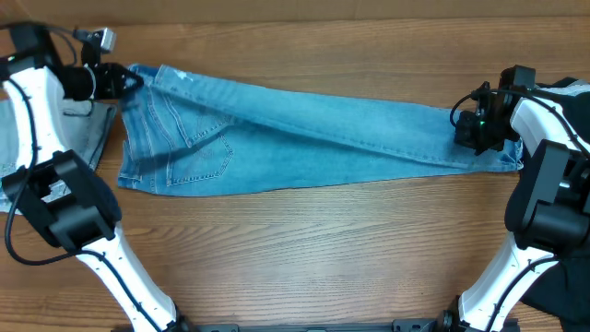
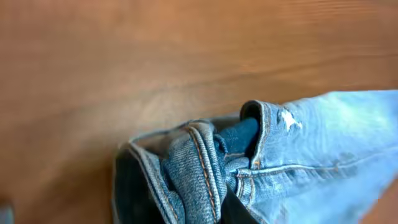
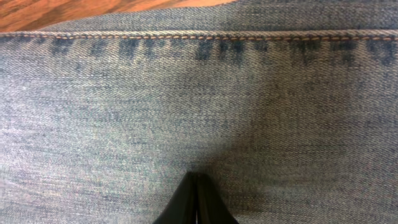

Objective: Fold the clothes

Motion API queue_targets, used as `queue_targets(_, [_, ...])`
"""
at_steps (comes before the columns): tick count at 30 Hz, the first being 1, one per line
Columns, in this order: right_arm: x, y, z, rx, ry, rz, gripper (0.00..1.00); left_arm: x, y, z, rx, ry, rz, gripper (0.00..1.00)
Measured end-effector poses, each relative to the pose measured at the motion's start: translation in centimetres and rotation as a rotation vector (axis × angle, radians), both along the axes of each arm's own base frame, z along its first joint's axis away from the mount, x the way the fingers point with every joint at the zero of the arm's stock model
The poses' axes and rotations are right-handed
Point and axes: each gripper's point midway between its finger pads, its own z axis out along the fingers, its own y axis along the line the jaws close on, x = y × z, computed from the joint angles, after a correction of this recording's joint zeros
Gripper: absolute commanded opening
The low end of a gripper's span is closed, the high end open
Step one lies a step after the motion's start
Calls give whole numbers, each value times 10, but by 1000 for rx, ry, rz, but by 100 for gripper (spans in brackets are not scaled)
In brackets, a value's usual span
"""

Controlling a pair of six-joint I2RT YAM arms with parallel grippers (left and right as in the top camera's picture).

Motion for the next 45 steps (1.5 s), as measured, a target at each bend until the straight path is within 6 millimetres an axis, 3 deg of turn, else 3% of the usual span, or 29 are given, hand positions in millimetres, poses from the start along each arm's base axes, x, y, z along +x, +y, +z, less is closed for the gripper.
queue_targets(2, [0, 0, 0, 1, 0, -1, 4, 22, -8, 5, 67, -87, -24, 31])
queue_targets(3, [0, 0, 0, 0, 0, 0, 4, 35, -9, 11, 96, -144, -28, 48])
queue_targets(7, [0, 0, 0, 1, 0, 0, 4, 65, -8, 31, 162, -301, -28, 73])
queue_targets(9, [0, 0, 0, 1, 0, -1, 4, 69, -7, 34, 169, -321, -26, 76])
queue_targets(13, [0, 0, 0, 1, 1, 0, 4, 63, -5, 27, 174, -274, -11, 73])
queue_targets(15, [0, 0, 0, 0, 1, 0, 4, 55, 8, 16, 156, -162, 99, 76])
queue_targets(17, [0, 0, 0, 0, 0, -1, 4, 33, 32, 4, 76, -6, 251, 80])
queue_targets(18, [0, 0, 0, 1, 0, -1, 4, 12, 40, -4, 23, 95, 293, 81])
queue_targets(20, [0, 0, 0, 0, 0, -1, 4, -3, 53, -11, -46, 137, 307, 80])
queue_targets(22, [0, 0, 0, 0, 0, 0, 4, -3, 47, -23, -106, 135, 253, 74])
queue_targets(28, [0, 0, 0, 1, 1, 0, 4, 0, 28, -75, -195, 108, 83, 76])
queue_targets(35, [0, 0, 0, 1, 1, 0, 4, 7, 50, -79, -93, 15, 53, 77])
queue_targets(42, [0, 0, 0, 1, 2, 0, 4, 21, 54, -73, -57, -66, 36, 73])
queue_targets(45, [0, 0, 0, 1, 2, -1, 4, 25, 46, -72, -60, -76, 19, 73])
